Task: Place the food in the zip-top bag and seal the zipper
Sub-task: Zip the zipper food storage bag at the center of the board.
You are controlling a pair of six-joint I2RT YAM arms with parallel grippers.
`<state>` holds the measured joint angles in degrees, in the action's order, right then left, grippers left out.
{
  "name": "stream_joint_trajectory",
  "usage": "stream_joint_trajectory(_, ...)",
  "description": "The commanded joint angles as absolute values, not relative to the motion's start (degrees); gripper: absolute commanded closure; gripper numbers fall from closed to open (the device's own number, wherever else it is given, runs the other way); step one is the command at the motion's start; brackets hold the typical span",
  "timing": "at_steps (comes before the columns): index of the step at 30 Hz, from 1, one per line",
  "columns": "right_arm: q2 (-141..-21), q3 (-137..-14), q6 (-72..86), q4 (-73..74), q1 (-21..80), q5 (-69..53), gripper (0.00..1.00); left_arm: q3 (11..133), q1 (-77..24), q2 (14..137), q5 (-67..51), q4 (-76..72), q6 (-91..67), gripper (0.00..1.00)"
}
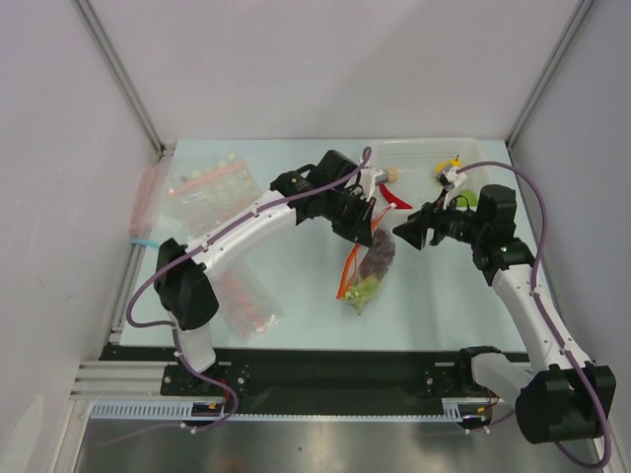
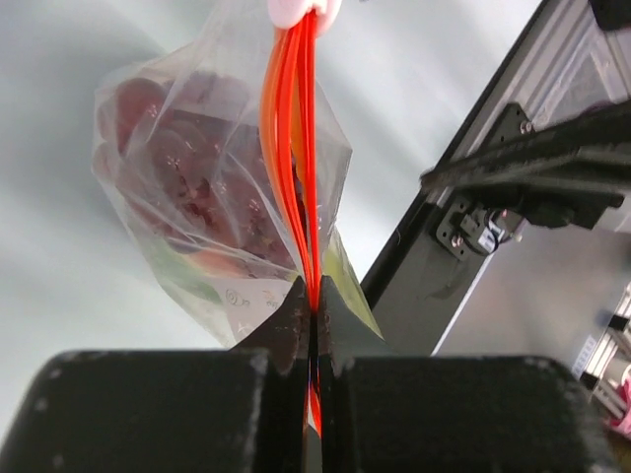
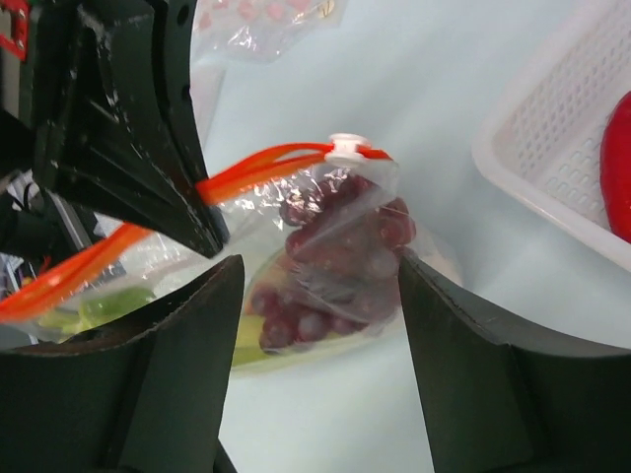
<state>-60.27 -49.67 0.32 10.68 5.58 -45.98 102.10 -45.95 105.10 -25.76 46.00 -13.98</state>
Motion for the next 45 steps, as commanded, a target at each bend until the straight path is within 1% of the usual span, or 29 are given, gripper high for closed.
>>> stream_joint_trajectory(1, -58.9, -47.9, -6.0, 5.5, 2.9, -52.7, 0.31, 99.7, -45.2, 100.3, -30.2, 44.0, -10.0, 1.0)
stream_joint_trajectory(6, -60.2, -44.7, -5.4, 0.6, 0.7, -60.5, 0.3, 95.8, -45.0, 96.6, -30.8, 43.3, -5.9, 1.0)
stream_joint_trajectory(7, -60.6, -43.9, -4.0, -5.6, 0.4, -61.3, 0.3, 95.7, -44.8, 96.5, -31.0, 43.7, -5.6, 1.0)
stream_joint_trajectory(10, -63.4, -41.2, -0.8, -16.2, 0.4, -65.2, 0.3, 95.1, -44.7, 95.5, -31.1, 43.6, -4.9, 1.0)
stream_joint_trajectory(11, -64.4, -41.0, -0.4, -18.5, 0.4, -68.3, 0.31, 94.5, -44.7, 95.3, -31.5, 42.7, -4.9, 1.0)
stream_joint_trajectory(13, -67.7, -42.2, 0.8, -21.9, 0.4, -70.7, 0.31, 93.9, -44.7, 94.9, -31.9, 42.0, -4.5, 1.0)
stream_joint_trajectory(16, -70.4, -44.4, -1.6, -20.0, 1.4, -72.5, 0.32, 94.0, -44.7, 94.7, -32.5, 41.9, -3.7, 1.0)
stream_joint_trajectory(18, -71.5, -46.2, -2.6, -19.2, 2.2, -71.9, 0.35, 94.1, -44.7, 94.6, -32.7, 42.1, -3.2, 1.0)
stream_joint_trajectory(21, -74.2, -47.6, -0.3, -25.0, 2.9, -74.1, 0.41, 93.8, -44.8, 94.1, -32.5, 42.0, -2.4, 1.0)
stream_joint_trajectory(23, -76.3, -48.0, 4.9, -28.8, 3.5, -76.9, 0.42, 93.5, -44.8, 94.0, -32.3, 42.1, -2.1, 1.0)
stream_joint_trajectory(24, -76.9, -48.2, 5.9, -30.4, 4.1, -77.5, 0.45, 93.5, -44.8, 94.0, -32.4, 42.3, -1.8, 1.0)
stream_joint_trajectory(27, -78.0, -48.9, 6.4, -32.3, 5.2, -79.0, 0.5, 93.4, -44.8, 93.7, -31.6, 42.5, -1.6, 1.0)
stream_joint_trajectory(28, -78.1, -49.2, 6.2, -31.3, 5.7, -79.1, 0.55, 93.3, -44.8, 93.6, -31.4, 42.5, -1.5, 1.0)
stream_joint_trajectory(29, -78.6, -49.4, 4.8, -30.5, 6.1, -79.4, 0.56, 93.5, -44.8, 93.6, -31.1, 42.4, -1.2, 0.99)
stream_joint_trajectory(31, -78.8, -50.3, 3.2, -27.9, 6.8, -79.8, 0.65, 93.7, -44.8, 93.6, -30.6, 42.5, -1.0, 1.0)
stream_joint_trajectory(33, -78.8, -50.4, 2.4, -27.1, 7.0, -80.7, 0.7, 94.0, -44.8, 93.8, -30.2, 42.6, -0.7, 1.0)
stream_joint_trajectory(34, -78.6, -50.4, 2.2, -27.2, 7.1, -80.9, 0.77, 94.2, -44.8, 93.9, -30.2, 42.8, -0.7, 1.0)
stream_joint_trajectory(35, -78.5, -50.3, 1.9, -27.1, 7.3, -81.4, 0.82, 94.4, -44.8, 94.1, -29.7, 43.2, -0.6, 1.0)
stream_joint_trajectory(36, -77.9, -50.2, 1.3, -27.0, 7.4, -81.6, 0.95, 94.6, -44.8, 94.2, -29.4, 43.3, -0.5, 1.0)
stream_joint_trajectory(37, -77.6, -50.3, 0.9, -26.1, 7.4, -81.6, 1.0, 94.8, -44.8, 94.5, -28.9, 43.6, -0.5, 0.99)
stream_joint_trajectory(39, -77.1, -50.4, 0.2, -24.4, 7.3, -81.1, 1.0, 95.7, -44.8, 94.7, -27.3, 44.3, -0.4, 0.95)
stream_joint_trajectory(40, -76.8, -50.7, 0.2, -22.6, 7.4, -80.8, 1.0, 96.1, -44.8, 94.7, -26.7, 44.6, -0.4, 0.86)
stream_joint_trajectory(43, -76.6, -51.9, -1.1, -19.3, 7.3, -79.4, 1.0, 97.9, -44.8, 95.0, -24.8, 45.4, -0.3, 0.75)
stream_joint_trajectory(45, -76.6, -53.4, -0.8, -16.4, 7.6, -78.9, 1.0, 99.7, -44.8, 95.1, -23.8, 45.6, -0.2, 0.71)
